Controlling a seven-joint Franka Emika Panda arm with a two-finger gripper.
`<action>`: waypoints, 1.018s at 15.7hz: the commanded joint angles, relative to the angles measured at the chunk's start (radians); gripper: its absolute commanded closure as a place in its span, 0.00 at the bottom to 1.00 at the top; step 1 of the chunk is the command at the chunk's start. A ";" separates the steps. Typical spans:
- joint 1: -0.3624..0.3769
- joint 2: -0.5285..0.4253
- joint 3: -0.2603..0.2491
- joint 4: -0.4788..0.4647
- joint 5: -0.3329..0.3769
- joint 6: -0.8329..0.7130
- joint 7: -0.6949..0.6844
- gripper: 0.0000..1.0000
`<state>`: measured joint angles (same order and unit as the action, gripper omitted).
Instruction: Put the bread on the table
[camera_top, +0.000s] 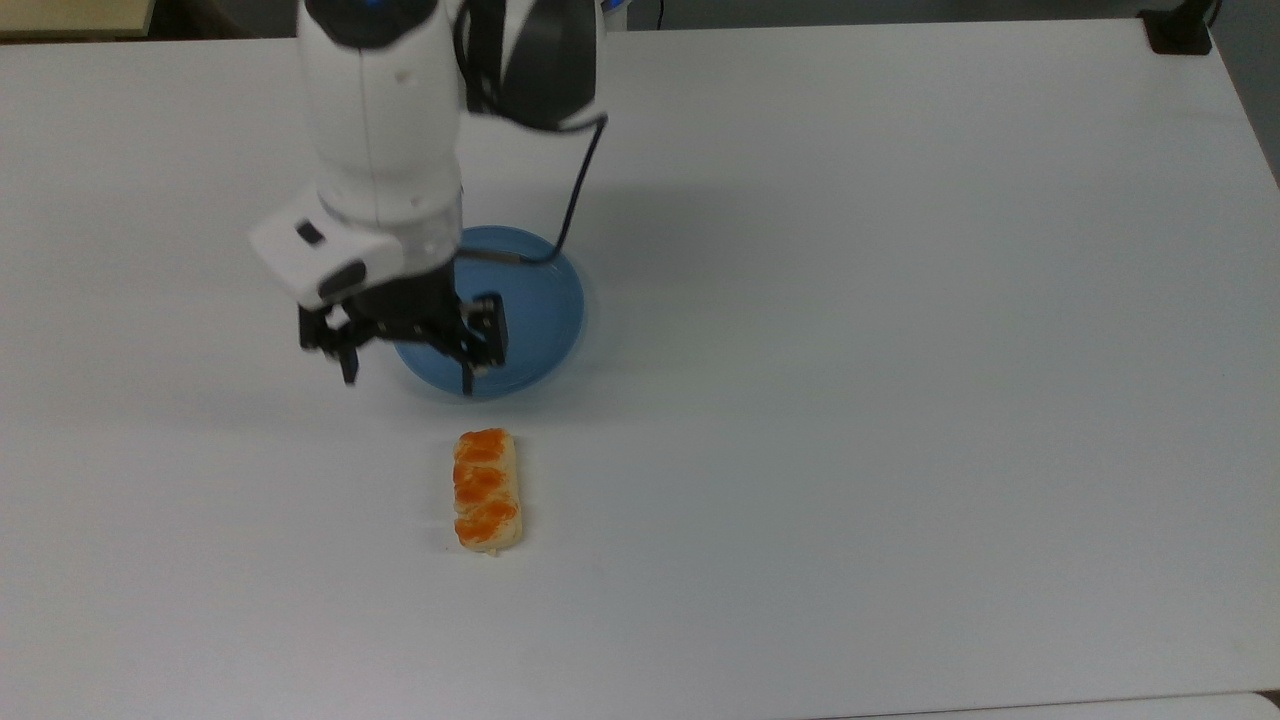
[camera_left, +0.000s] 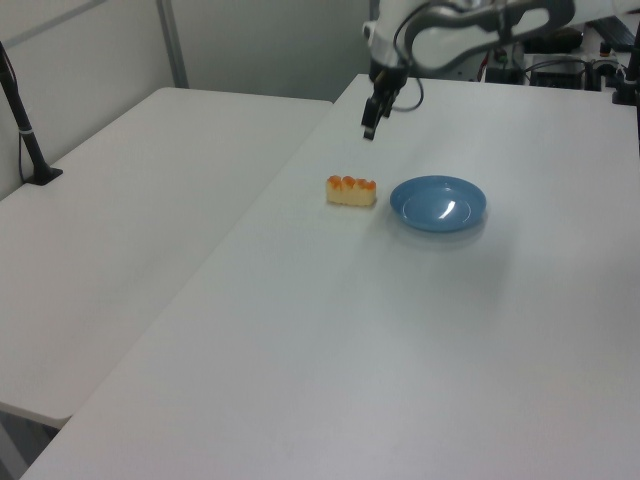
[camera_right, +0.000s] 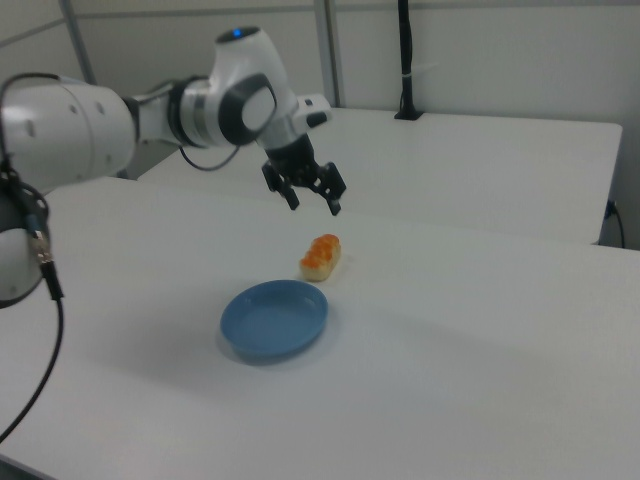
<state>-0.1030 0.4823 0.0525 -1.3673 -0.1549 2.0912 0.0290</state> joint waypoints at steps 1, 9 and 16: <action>0.002 -0.226 -0.010 -0.137 0.038 -0.182 0.055 0.00; 0.075 -0.505 -0.123 -0.243 0.172 -0.476 0.040 0.00; 0.074 -0.505 -0.123 -0.265 0.172 -0.369 -0.034 0.00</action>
<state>-0.0492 -0.0051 -0.0474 -1.5987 0.0004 1.6844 0.0403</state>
